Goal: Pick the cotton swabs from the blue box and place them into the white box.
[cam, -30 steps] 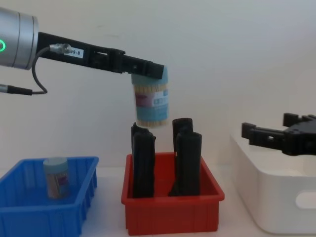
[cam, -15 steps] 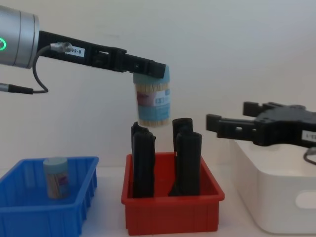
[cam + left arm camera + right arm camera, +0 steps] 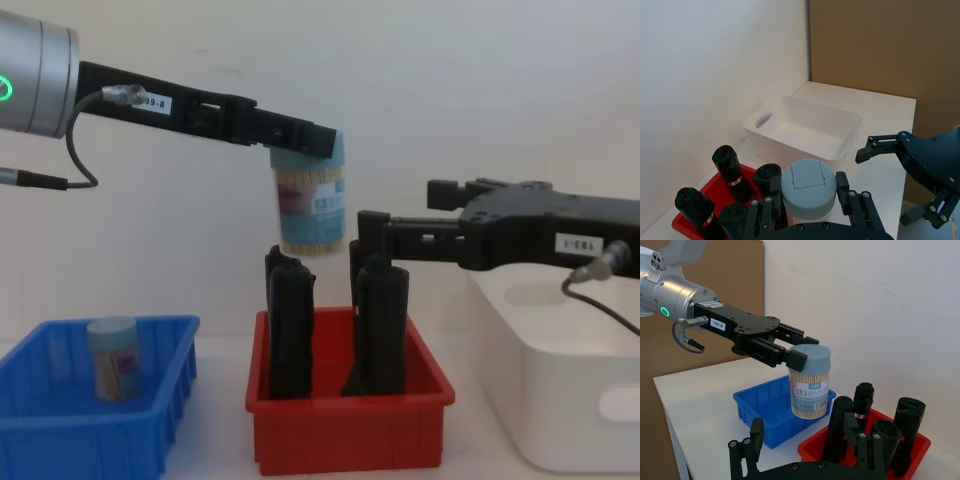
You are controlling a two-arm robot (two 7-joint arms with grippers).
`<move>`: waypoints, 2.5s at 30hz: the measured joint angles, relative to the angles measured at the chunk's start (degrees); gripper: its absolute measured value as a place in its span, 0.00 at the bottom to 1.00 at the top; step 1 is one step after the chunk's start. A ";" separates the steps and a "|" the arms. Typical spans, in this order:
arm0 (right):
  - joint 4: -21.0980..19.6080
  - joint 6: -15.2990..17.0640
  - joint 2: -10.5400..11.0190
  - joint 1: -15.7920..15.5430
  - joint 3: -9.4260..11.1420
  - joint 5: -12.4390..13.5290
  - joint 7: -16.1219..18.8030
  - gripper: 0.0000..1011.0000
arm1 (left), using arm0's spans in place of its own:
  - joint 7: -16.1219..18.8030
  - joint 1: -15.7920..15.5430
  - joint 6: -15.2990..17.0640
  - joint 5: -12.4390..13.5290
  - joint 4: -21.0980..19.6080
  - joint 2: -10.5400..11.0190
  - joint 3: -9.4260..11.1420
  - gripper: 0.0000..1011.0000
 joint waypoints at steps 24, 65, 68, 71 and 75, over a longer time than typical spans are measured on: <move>7.81 -0.45 -2.83 5.97 -1.26 -2.35 1.62 0.99 | -0.05 0.00 -0.01 0.01 0.00 0.00 0.00 0.65; 22.24 -2.53 -8.33 16.01 -3.72 -1.06 7.60 0.73 | -0.04 0.00 -0.01 0.01 0.00 0.00 -0.01 0.65; 22.63 -2.53 -8.47 16.34 -3.86 -0.94 7.77 0.63 | 0.00 0.00 -0.01 0.02 0.00 0.01 -0.02 0.65; 22.92 -2.53 -8.54 16.54 -3.98 -0.82 7.84 0.62 | 0.02 0.00 -0.01 0.03 0.00 0.02 -0.04 0.65; 23.12 -2.53 -8.61 16.74 -4.12 -0.69 7.86 0.62 | -0.01 0.00 -0.02 0.00 0.00 0.00 -0.02 0.70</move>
